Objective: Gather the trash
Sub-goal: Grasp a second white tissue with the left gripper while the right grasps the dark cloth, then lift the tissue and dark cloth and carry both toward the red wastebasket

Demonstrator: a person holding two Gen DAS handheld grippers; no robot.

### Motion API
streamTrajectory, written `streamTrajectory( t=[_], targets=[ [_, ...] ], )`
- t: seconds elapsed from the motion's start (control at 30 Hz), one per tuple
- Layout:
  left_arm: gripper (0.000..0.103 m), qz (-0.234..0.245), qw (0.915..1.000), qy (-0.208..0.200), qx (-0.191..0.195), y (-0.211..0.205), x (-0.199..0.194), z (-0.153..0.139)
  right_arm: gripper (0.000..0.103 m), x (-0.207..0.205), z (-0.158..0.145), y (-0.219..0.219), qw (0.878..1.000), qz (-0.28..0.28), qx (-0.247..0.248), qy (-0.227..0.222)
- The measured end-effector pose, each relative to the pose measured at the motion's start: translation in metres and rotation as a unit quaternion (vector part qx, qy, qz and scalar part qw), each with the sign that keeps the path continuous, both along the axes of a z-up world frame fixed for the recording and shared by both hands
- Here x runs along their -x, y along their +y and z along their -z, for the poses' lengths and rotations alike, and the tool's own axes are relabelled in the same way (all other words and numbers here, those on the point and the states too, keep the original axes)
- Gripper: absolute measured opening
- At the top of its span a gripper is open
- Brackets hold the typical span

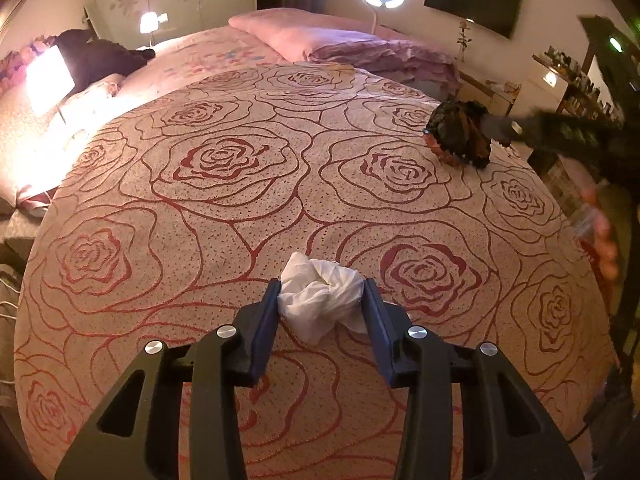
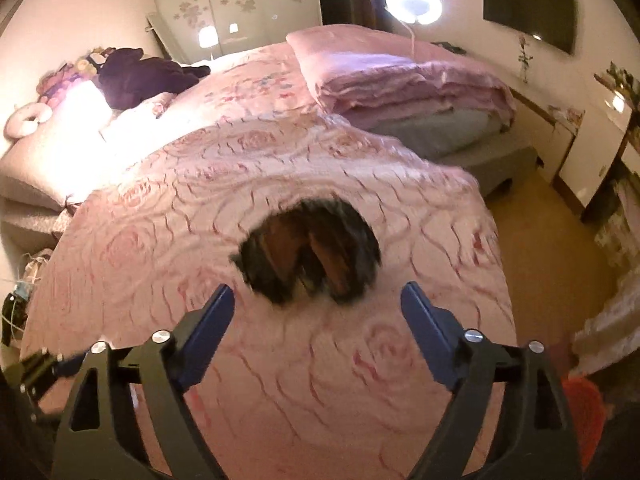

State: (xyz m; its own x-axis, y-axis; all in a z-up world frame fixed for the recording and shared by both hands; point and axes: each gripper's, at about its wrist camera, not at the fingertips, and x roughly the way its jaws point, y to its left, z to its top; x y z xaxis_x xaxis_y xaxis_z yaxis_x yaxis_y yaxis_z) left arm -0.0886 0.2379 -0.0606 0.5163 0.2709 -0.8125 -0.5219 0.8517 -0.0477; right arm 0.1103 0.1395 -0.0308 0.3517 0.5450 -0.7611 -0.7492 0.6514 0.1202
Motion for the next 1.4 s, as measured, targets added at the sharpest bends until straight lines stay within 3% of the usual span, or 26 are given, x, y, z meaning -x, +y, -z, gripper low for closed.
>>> streamTrajectory(
  t=[0.23, 0.5, 0.57, 0.7, 0.8, 1.4],
  targets=[
    [0.039, 0.004, 1.0, -0.002, -0.002, 0.001, 0.001, 0.0, 0.091, -0.021, -0.004, 0.037, 1.0, 0.005, 0.007, -0.01],
    [0.039, 0.004, 1.0, -0.004, 0.005, 0.004, 0.001, -0.001, 0.091, -0.034, 0.027, 0.056, 0.999, 0.006, 0.043, 0.031],
    [0.039, 0.004, 1.0, -0.004, 0.005, 0.004, 0.001, -0.001, 0.084, -0.036, 0.03, 0.054, 0.998, 0.011, 0.041, 0.036],
    [0.039, 0.003, 1.0, -0.002, 0.006, 0.005, 0.0, -0.002, 0.061, -0.035, 0.031, 0.05, 0.998, 0.007, 0.049, 0.027],
    [0.039, 0.001, 1.0, -0.001, 0.007, 0.006, 0.0, -0.002, 0.052, -0.034, 0.029, 0.044, 0.999, 0.007, 0.043, 0.025],
    [0.038, 0.014, 0.9998, 0.012, 0.009, -0.016, -0.006, 0.0, 0.048, 0.019, 0.02, -0.032, 0.999, 0.005, 0.017, 0.044]
  ],
)
